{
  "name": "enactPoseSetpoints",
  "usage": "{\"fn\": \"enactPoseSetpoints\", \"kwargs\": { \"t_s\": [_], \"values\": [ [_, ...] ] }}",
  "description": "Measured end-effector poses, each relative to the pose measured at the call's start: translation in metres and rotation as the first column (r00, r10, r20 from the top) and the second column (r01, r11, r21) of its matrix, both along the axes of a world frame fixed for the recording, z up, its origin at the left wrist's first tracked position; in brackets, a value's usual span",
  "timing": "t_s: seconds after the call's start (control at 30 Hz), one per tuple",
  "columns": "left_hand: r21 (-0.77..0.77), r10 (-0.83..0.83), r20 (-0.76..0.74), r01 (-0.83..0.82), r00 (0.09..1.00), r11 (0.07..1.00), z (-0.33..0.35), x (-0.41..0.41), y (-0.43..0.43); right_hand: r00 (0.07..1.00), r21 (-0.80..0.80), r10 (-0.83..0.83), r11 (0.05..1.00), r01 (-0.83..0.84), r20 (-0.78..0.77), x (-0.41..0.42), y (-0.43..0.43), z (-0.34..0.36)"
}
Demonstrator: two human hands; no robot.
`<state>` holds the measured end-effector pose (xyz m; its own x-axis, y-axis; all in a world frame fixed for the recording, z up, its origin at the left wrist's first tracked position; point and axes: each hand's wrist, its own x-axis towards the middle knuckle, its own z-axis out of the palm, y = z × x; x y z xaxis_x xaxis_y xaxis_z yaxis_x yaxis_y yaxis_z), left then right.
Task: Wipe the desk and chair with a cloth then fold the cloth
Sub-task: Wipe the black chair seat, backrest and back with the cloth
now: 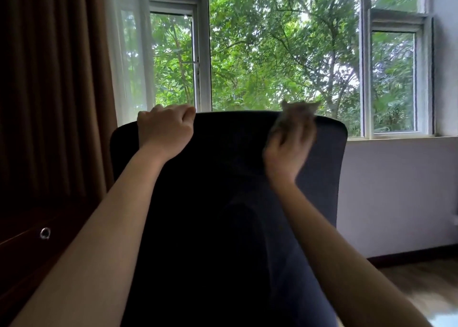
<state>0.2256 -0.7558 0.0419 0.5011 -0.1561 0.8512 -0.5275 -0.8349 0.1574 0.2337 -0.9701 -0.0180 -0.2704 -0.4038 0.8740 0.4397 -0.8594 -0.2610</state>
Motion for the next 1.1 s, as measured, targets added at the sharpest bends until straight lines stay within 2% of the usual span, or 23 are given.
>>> {"fn": "enactPoseSetpoints", "kwargs": {
  "t_s": [0.07, 0.13, 0.2, 0.3, 0.37, 0.53, 0.6, 0.67, 0.7, 0.77, 0.8, 0.83, 0.9, 0.97, 1.03, 1.1],
  "values": [
    [-0.015, 0.002, 0.002, -0.002, 1.0, 1.0, 0.002, -0.003, -0.003, 1.0, -0.347, -0.007, 0.938, 0.013, 0.02, -0.005, 0.05, 0.002],
    [-0.025, 0.032, -0.005, -0.032, 0.999, 0.999, 0.002, -0.005, -0.002, 0.998, -0.568, -0.064, 0.821, 0.053, 0.0, -0.001, 0.088, -0.004],
    [-0.033, 0.04, -0.009, -0.04, 0.999, 0.999, 0.001, -0.006, 0.001, 0.992, -0.634, -0.12, 0.769, 0.08, -0.021, 0.005, 0.097, -0.007],
    [-0.048, 0.004, -0.044, -0.006, 0.999, 0.999, 0.003, -0.007, 0.004, 0.975, -0.721, -0.208, 0.664, 0.196, 0.073, 0.011, 0.063, -0.003],
    [-0.052, -0.036, -0.071, 0.033, 0.997, 0.998, 0.006, -0.008, 0.004, 0.968, -0.697, -0.233, 0.678, 0.232, 0.096, 0.011, 0.037, -0.001],
    [-0.038, -0.069, -0.059, 0.067, 0.996, 0.997, 0.006, -0.008, 0.004, 0.965, -0.483, -0.26, 0.843, 0.236, 0.017, 0.004, -0.03, -0.019],
    [-0.034, -0.065, -0.056, 0.064, 0.996, 0.997, 0.005, -0.006, 0.002, 0.969, -0.275, -0.23, 0.941, 0.198, -0.091, 0.001, -0.065, -0.028],
    [-0.009, -0.046, -0.029, 0.046, 0.999, 0.999, 0.005, -0.004, 0.0, 0.981, 0.055, -0.068, 0.995, 0.079, -0.184, -0.002, -0.095, -0.037],
    [0.002, -0.042, -0.009, 0.042, 0.999, 0.999, 0.004, -0.003, -0.002, 0.98, 0.251, 0.038, 0.968, 0.012, -0.196, -0.005, -0.108, -0.038],
    [0.009, -0.053, 0.005, 0.053, 0.999, 0.999, 0.005, -0.002, -0.005, 0.954, 0.585, 0.204, 0.81, -0.038, -0.22, -0.01, -0.126, -0.034],
    [0.013, -0.06, 0.003, 0.06, 0.998, 0.998, 0.005, -0.002, -0.007, 0.939, 0.652, 0.243, 0.758, -0.027, -0.244, -0.012, -0.128, -0.031],
    [0.016, -0.063, 0.001, 0.063, 0.998, 0.998, 0.006, -0.003, -0.01, 0.931, 0.651, 0.248, 0.759, -0.014, -0.268, -0.014, -0.124, -0.027],
    [0.009, -0.06, 0.007, 0.059, 0.998, 0.998, 0.007, -0.006, -0.013, 0.945, 0.508, 0.195, 0.861, -0.037, -0.262, -0.015, -0.092, -0.018],
    [-0.004, -0.077, -0.013, 0.077, 0.997, 0.997, 0.008, -0.008, -0.015, 0.963, 0.256, 0.152, 0.962, -0.094, -0.22, -0.014, -0.045, -0.014],
    [-0.004, -0.112, -0.05, 0.112, 0.992, 0.994, 0.012, -0.013, -0.02, 0.974, 0.003, 0.1, 0.995, -0.102, -0.203, -0.011, 0.002, -0.015],
    [0.051, -0.123, -0.075, 0.127, 0.99, 0.991, 0.016, -0.019, -0.022, 0.979, -0.266, 0.015, 0.961, -0.07, -0.204, -0.007, 0.048, -0.025]
  ]
}}
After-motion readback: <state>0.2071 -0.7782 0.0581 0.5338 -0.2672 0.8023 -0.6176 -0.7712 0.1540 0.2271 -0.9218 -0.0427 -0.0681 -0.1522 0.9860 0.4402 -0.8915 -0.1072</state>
